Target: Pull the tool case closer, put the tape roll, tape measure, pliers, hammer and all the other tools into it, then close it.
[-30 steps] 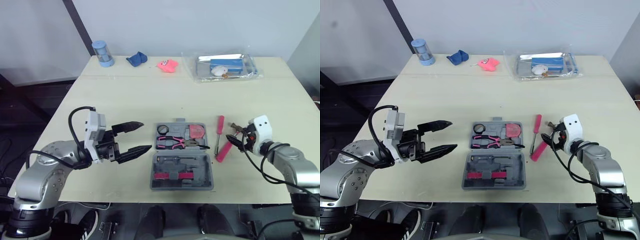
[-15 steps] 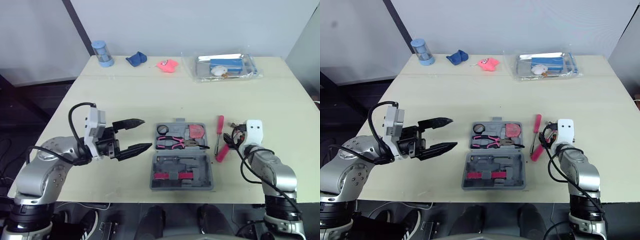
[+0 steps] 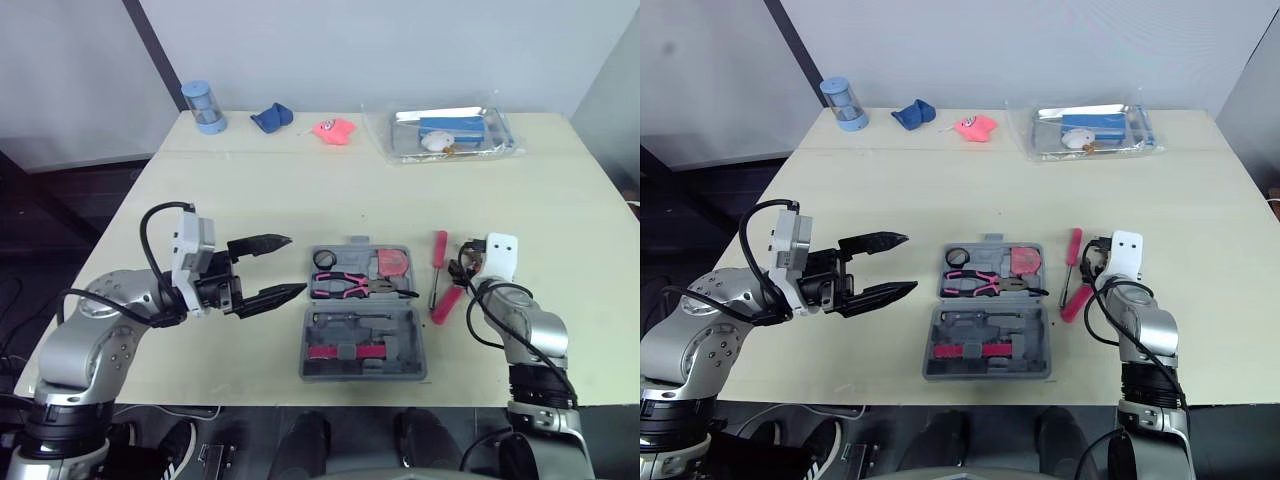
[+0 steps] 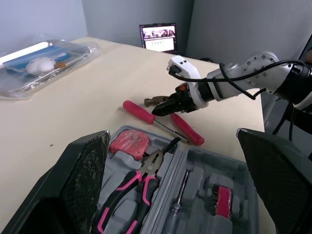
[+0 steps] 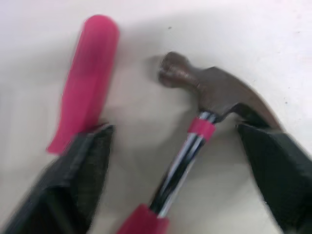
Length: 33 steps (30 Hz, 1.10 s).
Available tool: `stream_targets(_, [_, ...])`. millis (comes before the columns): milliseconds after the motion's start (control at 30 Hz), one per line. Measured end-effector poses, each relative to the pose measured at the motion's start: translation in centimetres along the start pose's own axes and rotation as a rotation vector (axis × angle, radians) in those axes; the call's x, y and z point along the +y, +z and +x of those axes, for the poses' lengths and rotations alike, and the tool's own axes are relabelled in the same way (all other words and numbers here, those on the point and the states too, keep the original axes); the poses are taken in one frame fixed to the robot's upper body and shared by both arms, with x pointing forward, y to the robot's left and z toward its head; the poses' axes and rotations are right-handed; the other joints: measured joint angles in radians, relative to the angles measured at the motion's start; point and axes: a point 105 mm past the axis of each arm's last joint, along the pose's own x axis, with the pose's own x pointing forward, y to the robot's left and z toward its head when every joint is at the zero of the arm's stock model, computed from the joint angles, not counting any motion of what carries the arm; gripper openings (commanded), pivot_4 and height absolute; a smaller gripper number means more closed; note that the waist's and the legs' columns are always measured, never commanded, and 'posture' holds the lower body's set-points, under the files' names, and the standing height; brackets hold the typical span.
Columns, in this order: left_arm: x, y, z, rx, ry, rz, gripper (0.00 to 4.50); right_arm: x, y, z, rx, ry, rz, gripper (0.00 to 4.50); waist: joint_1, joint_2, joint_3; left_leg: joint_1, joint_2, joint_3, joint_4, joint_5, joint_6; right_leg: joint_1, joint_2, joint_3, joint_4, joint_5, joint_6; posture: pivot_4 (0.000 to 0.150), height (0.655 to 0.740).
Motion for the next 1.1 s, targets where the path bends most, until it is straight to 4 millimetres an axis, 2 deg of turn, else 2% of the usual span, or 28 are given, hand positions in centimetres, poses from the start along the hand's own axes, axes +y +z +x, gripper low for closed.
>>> stream_targets(133, [0.0, 0.0, 0.0, 0.0, 0.0, 0.002, 4.5, -0.4, 0.0, 0.1, -0.01, -0.025, 0.005, 0.97, -0.002, 0.0, 0.0, 0.0, 0.0, 0.0, 0.0, 0.0, 0.0, 0.0, 0.0, 0.0, 0.0, 0.0, 0.0, 0.15, 0.74])
stream_targets(233, [0.0, 0.0, 0.0, -0.001, 0.001, 0.003, 4.5, -0.7, 0.0, 0.2, -0.014, -0.037, 0.002, 0.01, -0.002, 0.0, 0.0, 0.0, 0.0, 0.0, 0.0, 0.0, 0.0, 0.0, 0.0, 0.0, 0.0, 0.0, 0.0, 0.15, 0.74])
stream_targets(433, [0.1, -0.1, 0.0, 0.004, 0.009, 0.014, 4.5, -1.1, -0.1, 0.0, -0.019, -0.044, 0.001, 0.0, -0.001, 0.0, 0.0, 0.0, 0.0, 0.0, 0.0, 0.0, 0.0, 0.0, 0.0, 0.0, 0.0, 0.0, 0.0, 0.15, 0.74])
stream_targets(533, [0.0, -0.1, 0.0, 0.001, -0.001, 0.014, 4.5, -1.8, -0.6, -1.0, -0.02, -0.022, -0.051, 0.0, 0.005, 0.0, 0.0, -0.001, 0.0, -0.001, -0.001, 0.0, 0.0, 0.0, 0.0, -0.001, -0.001, 0.0, 0.0, 0.15, 0.74])
stream_targets(633, [-0.1, -0.1, 0.1, -0.001, -0.011, 0.014, 4.5, -1.6, -1.0, -1.8, -0.002, 0.024, -0.081, 0.0, 0.001, 0.001, 0.0, -0.001, 0.0, 0.0, -0.001, 0.0, 0.0, 0.0, 0.0, 0.0, -0.001, 0.0, 0.0, 0.15, 0.74])
stream_targets(700, [-0.5, 0.0, 0.1, -0.002, -0.044, 0.008, 4.5, -1.2, -2.0, -3.5, 0.035, 0.125, -0.156, 0.0, 0.001, 0.001, 0.001, 0.0, 0.0, 0.0, -0.003, 0.0, 0.0, 0.0, 0.0, 0.0, -0.002, 0.0, 0.0, 0.15, 0.74])
stream_targets(867, [-1.5, 0.2, 0.0, 0.001, -0.133, -0.01, 4.5, -0.1, -3.0, -5.9, 0.075, 0.239, -0.205, 0.0, -0.001, 0.002, 0.001, -0.001, 0.0, 0.001, -0.003, 0.0, 0.0, -0.002, 0.0, 0.001, -0.001, 0.0, 0.0, 0.15, 0.74])
stream_targets(1033, [-3.2, -0.2, -0.4, 0.05, -0.269, -0.02, 4.5, -0.1, -4.3, -8.2, 0.102, 0.283, -0.223, 0.0, 0.003, 0.002, 0.001, -0.001, 0.0, 0.001, -0.004, 0.0, 0.0, -0.002, 0.0, 0.001, -0.002, 0.0, 0.0, 0.15, 0.74])
stream_targets(1100, [-3.9, -0.2, -0.5, 0.063, -0.336, -0.005, 4.5, -0.4, -5.4, -9.0, 0.132, 0.28, -0.215, 0.0, 0.004, 0.001, 0.001, -0.001, 0.0, 0.001, -0.004, 0.0, 0.0, -0.002, 0.0, 0.001, -0.002, 0.0, 0.0, 0.15, 0.74])
